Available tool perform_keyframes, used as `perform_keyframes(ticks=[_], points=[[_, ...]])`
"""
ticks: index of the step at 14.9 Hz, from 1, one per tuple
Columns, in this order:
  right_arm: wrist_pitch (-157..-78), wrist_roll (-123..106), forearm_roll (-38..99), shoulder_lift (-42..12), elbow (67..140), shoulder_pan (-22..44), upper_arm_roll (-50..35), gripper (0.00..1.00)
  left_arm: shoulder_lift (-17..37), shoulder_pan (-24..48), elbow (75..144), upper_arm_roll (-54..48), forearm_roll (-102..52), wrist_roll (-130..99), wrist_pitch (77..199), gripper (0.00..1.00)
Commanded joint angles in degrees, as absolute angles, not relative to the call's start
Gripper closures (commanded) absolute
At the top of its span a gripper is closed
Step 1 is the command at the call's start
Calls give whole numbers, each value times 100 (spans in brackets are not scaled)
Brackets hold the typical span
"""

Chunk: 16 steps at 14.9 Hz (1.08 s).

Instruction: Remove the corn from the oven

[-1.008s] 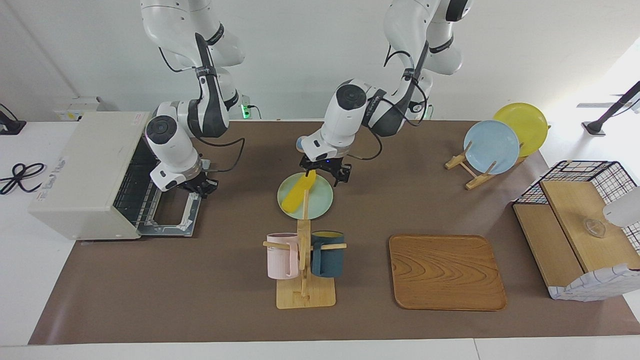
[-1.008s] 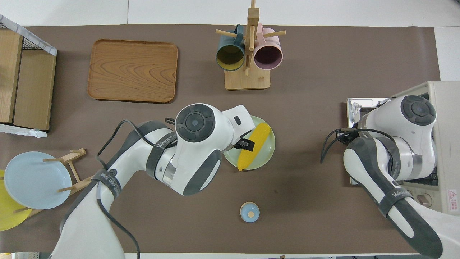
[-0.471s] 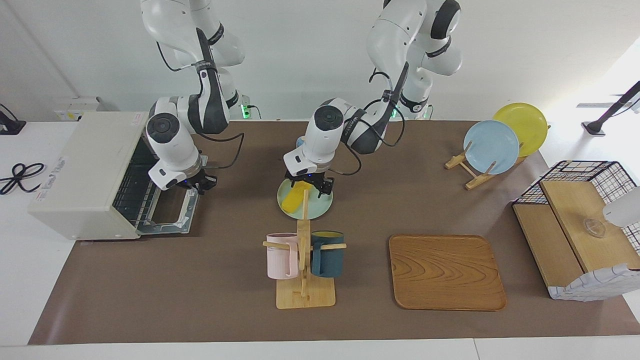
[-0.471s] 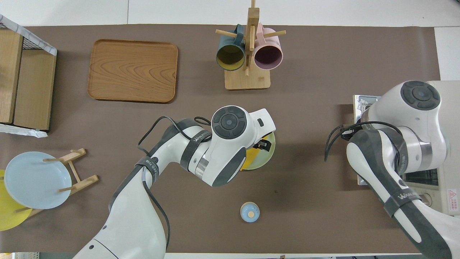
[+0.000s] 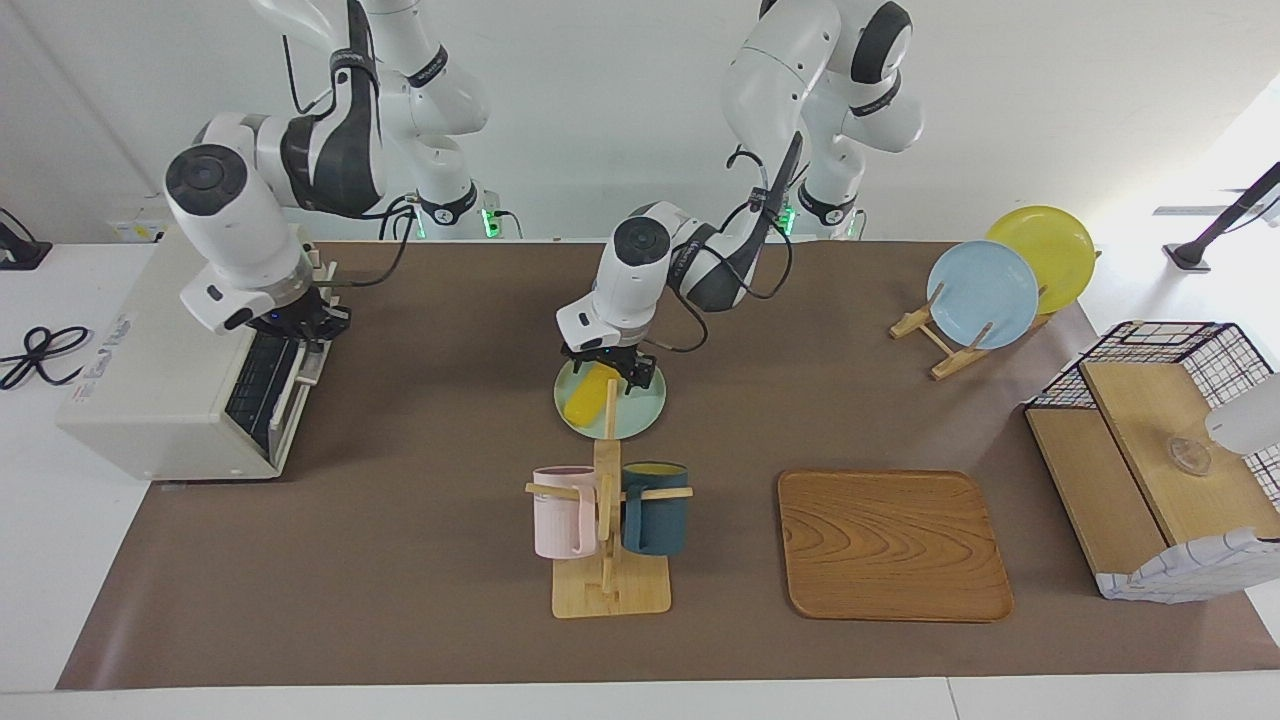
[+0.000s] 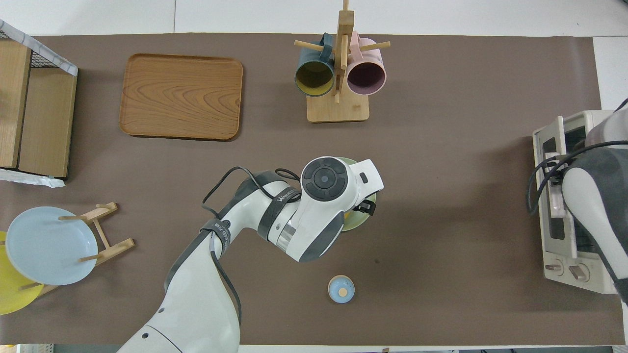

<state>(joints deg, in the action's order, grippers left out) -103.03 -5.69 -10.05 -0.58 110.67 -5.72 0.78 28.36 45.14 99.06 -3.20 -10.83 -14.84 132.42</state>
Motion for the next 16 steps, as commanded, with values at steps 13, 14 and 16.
perform_keyframes(ticks=[13, 14, 16], points=[[-8017, -642, -299, -176, 8799, -528, -281, 87, 1810, 2982, 9555, -185, -1169, -1837, 11831, 100], [-7963, -642, -290, -167, 8763, -501, -342, 86, 1845, 2771, 9432, -176, -1152, -1750, 11778, 100], [-7945, -589, -264, -132, 8789, -396, -395, 43, 1916, 2165, 9352, -184, -1143, -1417, 11768, 100]])
